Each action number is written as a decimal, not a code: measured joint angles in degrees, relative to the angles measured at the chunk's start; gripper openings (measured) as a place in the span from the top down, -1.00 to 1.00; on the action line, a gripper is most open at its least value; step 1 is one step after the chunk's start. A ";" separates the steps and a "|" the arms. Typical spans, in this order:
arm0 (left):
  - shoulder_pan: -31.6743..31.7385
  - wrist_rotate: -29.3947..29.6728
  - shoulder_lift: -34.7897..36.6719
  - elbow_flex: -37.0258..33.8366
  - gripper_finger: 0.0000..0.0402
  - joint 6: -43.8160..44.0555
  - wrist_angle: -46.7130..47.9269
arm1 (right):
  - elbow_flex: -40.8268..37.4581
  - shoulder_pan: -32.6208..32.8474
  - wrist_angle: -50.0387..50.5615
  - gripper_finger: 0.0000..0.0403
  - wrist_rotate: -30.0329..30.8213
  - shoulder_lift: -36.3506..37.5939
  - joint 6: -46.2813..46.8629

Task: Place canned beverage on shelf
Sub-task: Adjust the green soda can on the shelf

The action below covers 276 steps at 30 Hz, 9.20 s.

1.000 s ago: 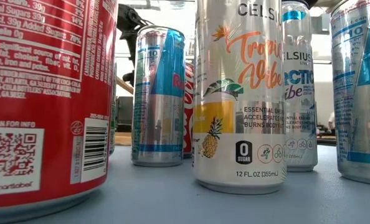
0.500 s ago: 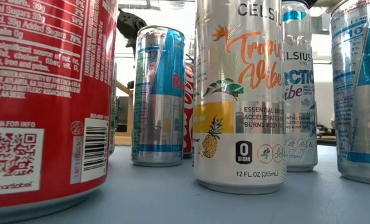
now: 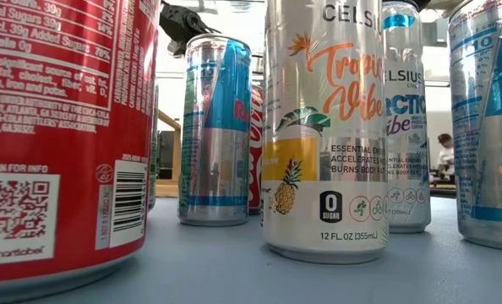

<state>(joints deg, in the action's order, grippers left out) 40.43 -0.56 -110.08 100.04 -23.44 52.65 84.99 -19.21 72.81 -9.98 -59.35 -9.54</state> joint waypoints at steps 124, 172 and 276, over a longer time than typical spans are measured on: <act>7.83 -2.26 -7.23 4.64 -0.57 -10.05 7.76 | -0.02 -0.05 0.12 -0.30 1.27 0.02 -0.96; 6.44 4.71 -7.23 4.71 -0.58 -5.80 12.16 | -0.02 -0.05 0.13 -0.30 1.27 0.02 -0.42; 11.01 -5.67 -4.17 1.91 -0.58 -8.76 7.75 | 13.20 -4.86 -54.06 -0.30 8.63 -51.67 6.74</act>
<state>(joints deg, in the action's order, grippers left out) 51.45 -6.23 -114.26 101.95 -32.19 60.41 98.19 -24.08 18.75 -1.34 -111.02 -2.80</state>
